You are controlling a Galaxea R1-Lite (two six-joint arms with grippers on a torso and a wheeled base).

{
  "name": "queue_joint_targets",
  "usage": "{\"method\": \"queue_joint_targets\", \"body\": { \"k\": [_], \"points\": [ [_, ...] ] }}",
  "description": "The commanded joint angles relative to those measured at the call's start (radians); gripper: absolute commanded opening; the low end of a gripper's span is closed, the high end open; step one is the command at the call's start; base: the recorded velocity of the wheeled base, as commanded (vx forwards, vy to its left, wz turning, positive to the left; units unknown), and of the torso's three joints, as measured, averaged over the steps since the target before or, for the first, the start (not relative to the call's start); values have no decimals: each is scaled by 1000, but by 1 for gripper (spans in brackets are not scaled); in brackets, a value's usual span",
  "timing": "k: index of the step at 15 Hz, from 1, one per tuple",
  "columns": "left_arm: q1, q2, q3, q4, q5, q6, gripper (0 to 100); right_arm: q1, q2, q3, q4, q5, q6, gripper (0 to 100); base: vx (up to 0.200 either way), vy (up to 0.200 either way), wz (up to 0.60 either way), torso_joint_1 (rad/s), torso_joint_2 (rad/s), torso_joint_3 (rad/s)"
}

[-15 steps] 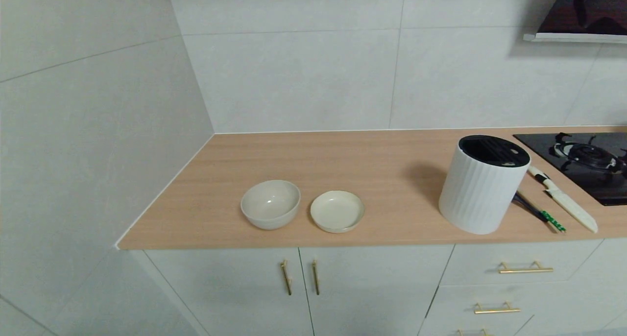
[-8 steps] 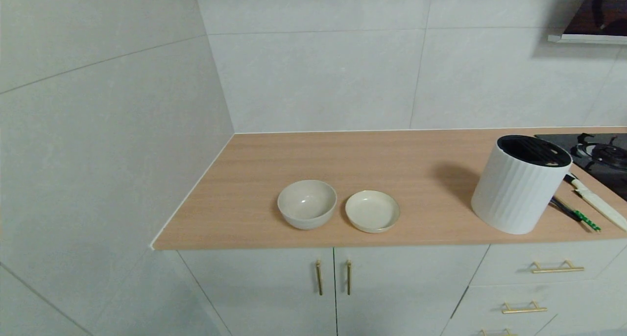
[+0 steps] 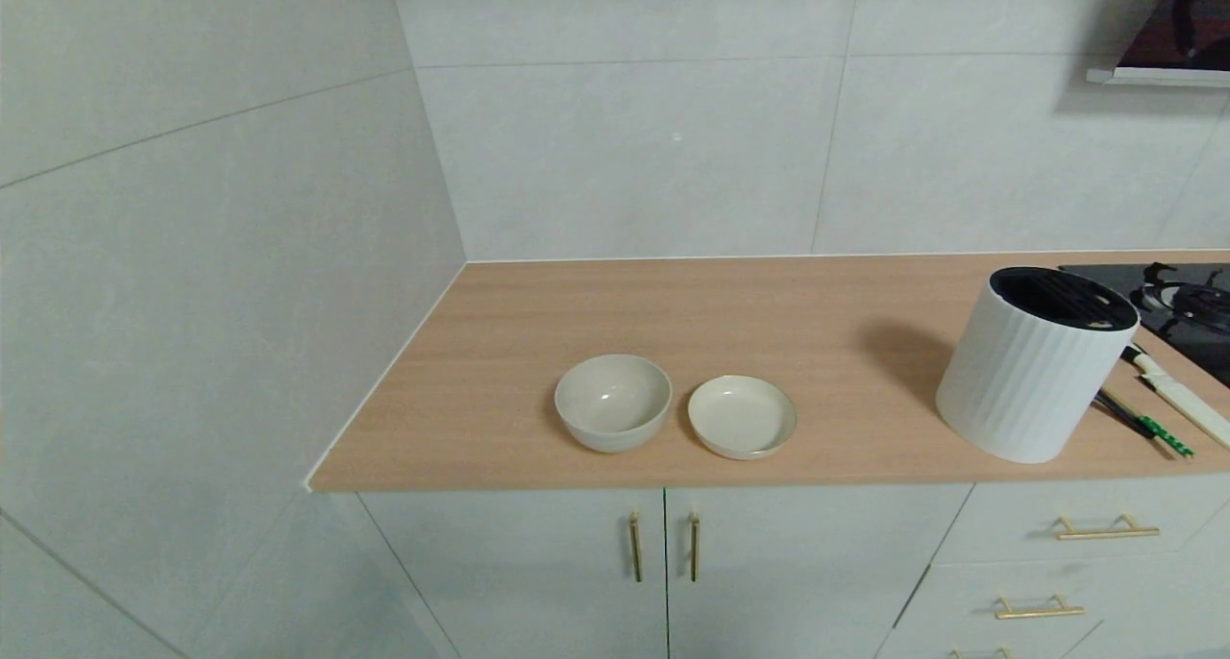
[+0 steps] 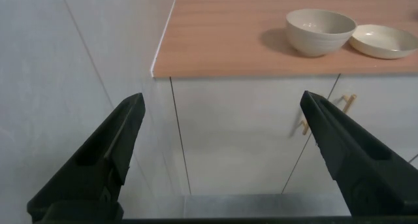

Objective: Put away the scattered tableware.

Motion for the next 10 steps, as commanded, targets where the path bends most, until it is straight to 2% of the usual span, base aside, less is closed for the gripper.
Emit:
{"method": "queue_joint_targets", "body": {
  "k": [1,6,10],
  "points": [
    [1,0,0,0,0,0,100,0,1,0,0,0,0,100,0,0,0,0,0,0],
    [1,0,0,-1,0,0,100,0,1,0,0,0,0,100,0,0,0,-19,39,19],
    [1,0,0,-1,0,0,100,0,1,0,0,0,0,100,0,0,0,-205,441,233]
  ]
}}
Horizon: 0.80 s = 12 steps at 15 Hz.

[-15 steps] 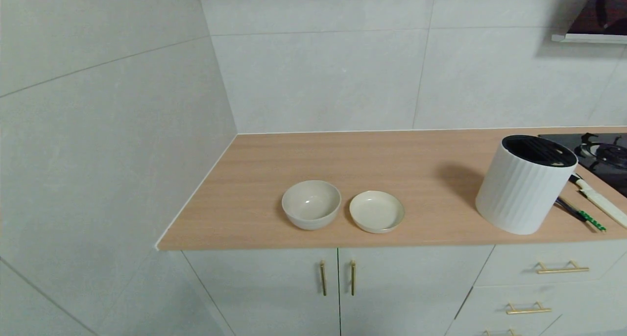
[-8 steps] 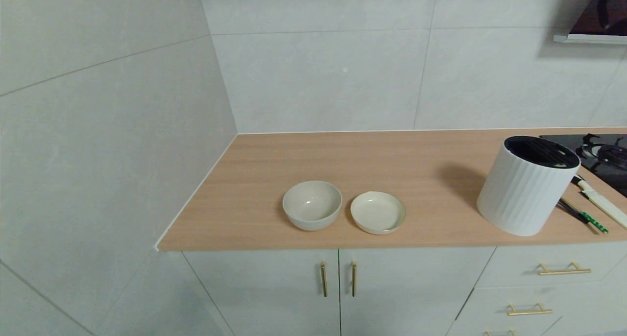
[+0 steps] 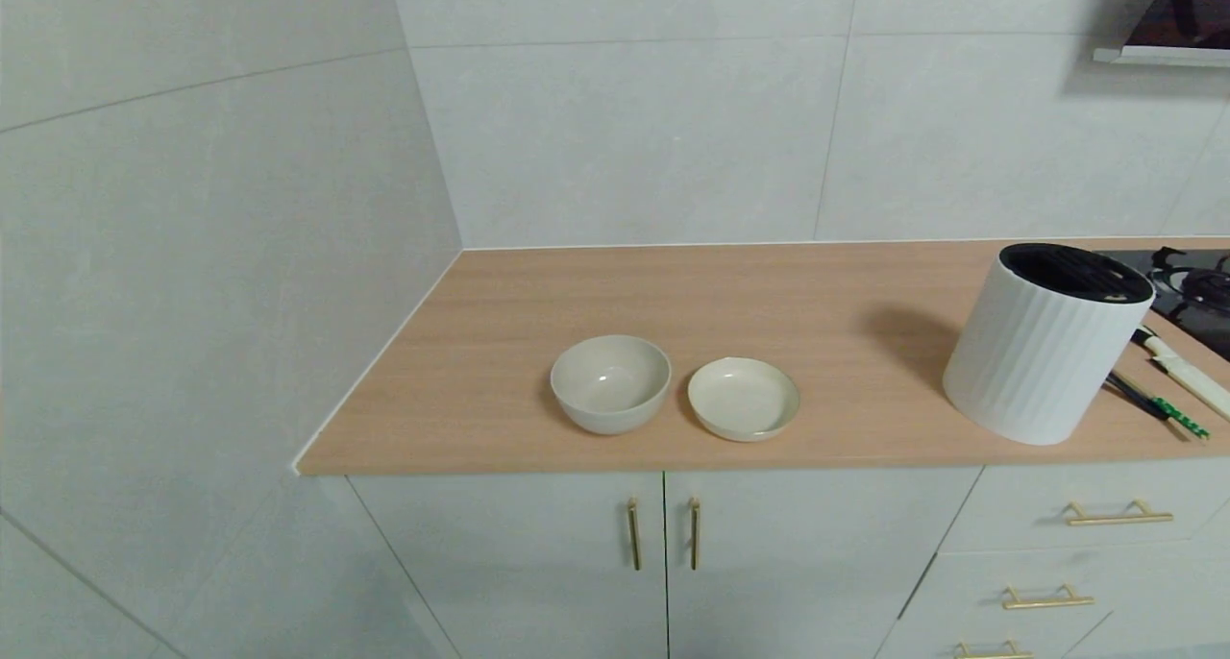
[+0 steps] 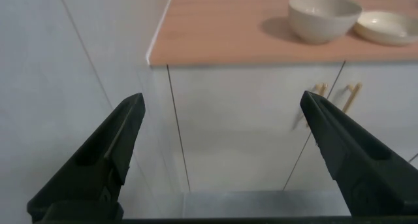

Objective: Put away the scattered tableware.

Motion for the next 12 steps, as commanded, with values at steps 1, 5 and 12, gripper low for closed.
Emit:
{"method": "queue_joint_targets", "body": {
  "k": [1,5,12],
  "points": [
    [0,0,0,0,1,0,100,0,1,0,0,0,0,100,0,0,0,-251,549,281],
    [0,0,0,0,1,0,100,0,1,0,0,0,0,100,0,0,0,-246,551,294],
    [0,0,0,0,1,0,100,0,1,0,0,0,0,100,0,0,0,-226,519,290]
  ]
}}
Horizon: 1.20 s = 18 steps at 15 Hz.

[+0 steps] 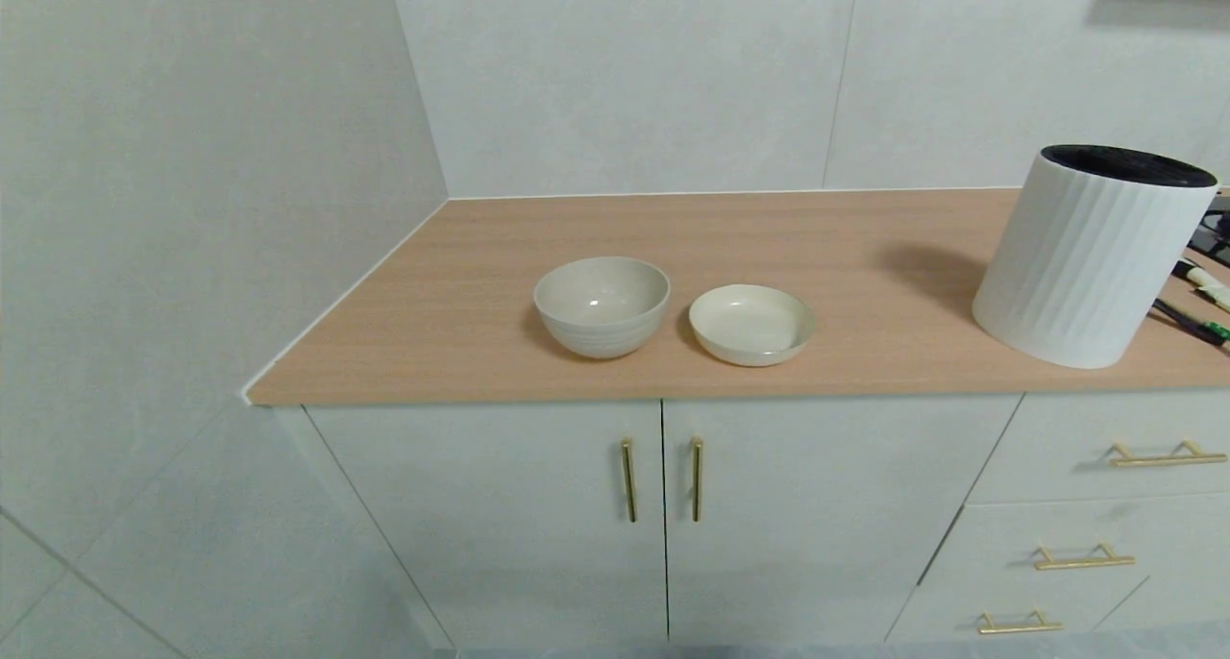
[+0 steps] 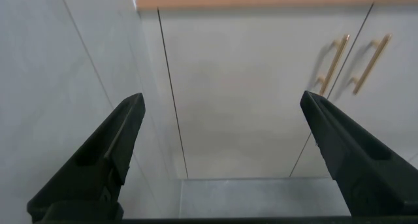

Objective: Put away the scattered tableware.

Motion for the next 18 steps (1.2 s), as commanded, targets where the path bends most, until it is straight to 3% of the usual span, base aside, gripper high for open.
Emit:
{"method": "queue_joint_targets", "body": {
  "k": [1,11,18],
  "points": [
    [0,0,0,-1,0,0,100,0,1,0,0,0,-1,100,0,0,0,-207,491,286],
    [0,0,0,-1,0,0,100,0,1,0,0,0,-1,100,0,0,0,-180,472,286],
    [0,0,0,-1,0,0,100,0,1,0,0,0,-1,100,0,0,0,-97,346,238]
  ]
}}
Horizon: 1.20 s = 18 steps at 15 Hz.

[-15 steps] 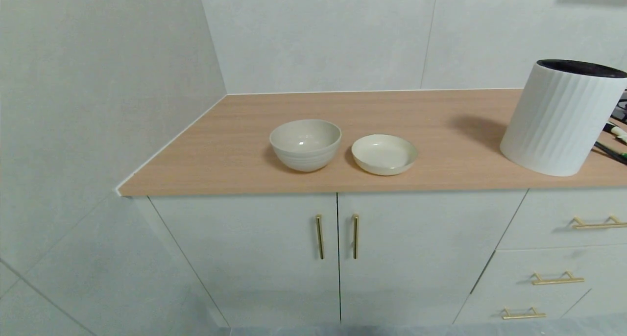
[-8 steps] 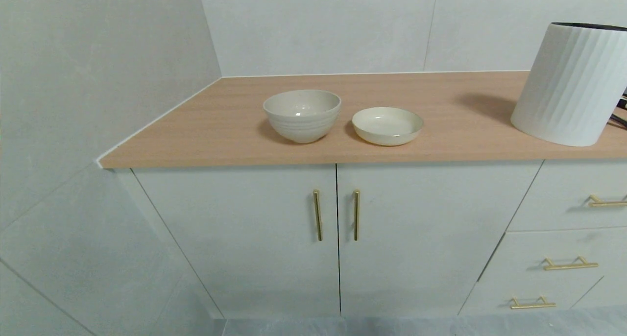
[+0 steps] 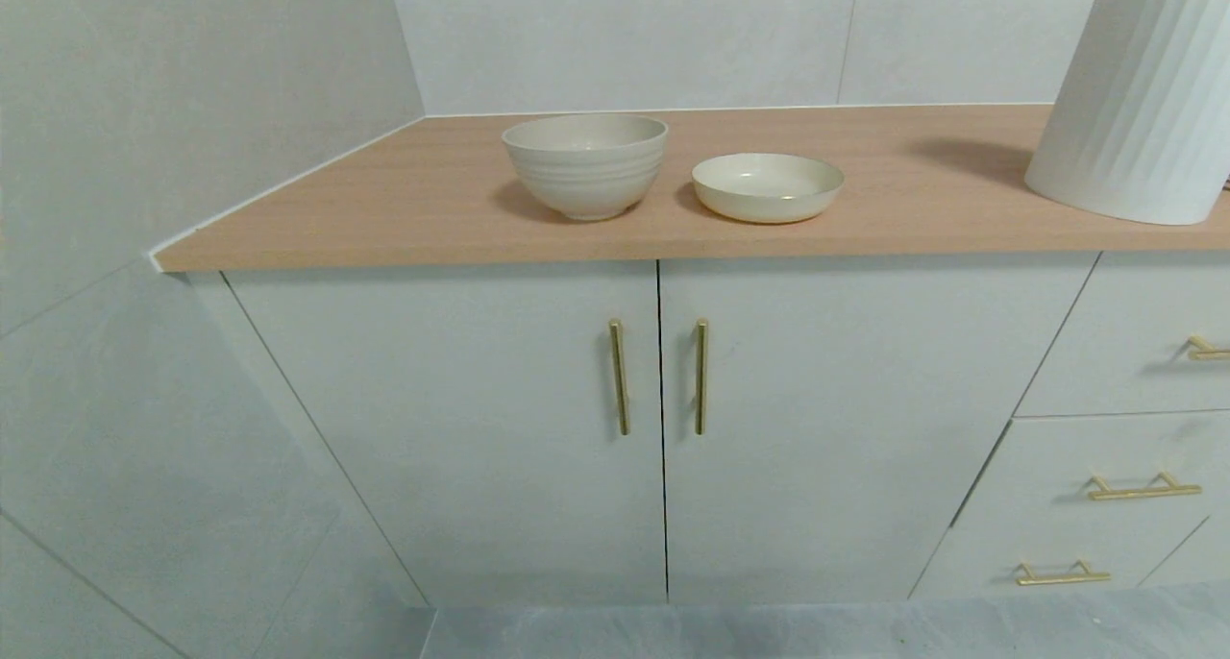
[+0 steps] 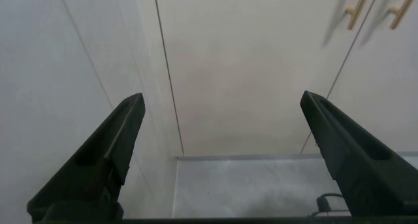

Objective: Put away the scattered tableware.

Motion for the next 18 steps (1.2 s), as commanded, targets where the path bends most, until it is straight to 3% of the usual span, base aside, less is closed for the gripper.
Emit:
{"method": "queue_joint_targets", "body": {
  "k": [1,12,13,14,18],
  "points": [
    [0,0,0,0,0,0,100,0,1,0,0,0,0,100,0,0,0,-22,71,46],
    [0,0,0,0,0,3,100,2,3,-34,-6,14,-3,100,0,0,0,0,4,5],
    [0,0,0,-1,0,3,100,14,35,-155,-3,60,20,100,0,0,0,0,0,0],
    [0,0,0,0,0,3,100,26,84,-195,9,100,33,100,0,0,0,0,0,0],
    [0,0,0,-1,0,3,100,35,437,-208,20,330,32,100,0,0,0,0,0,0]
  ]
}}
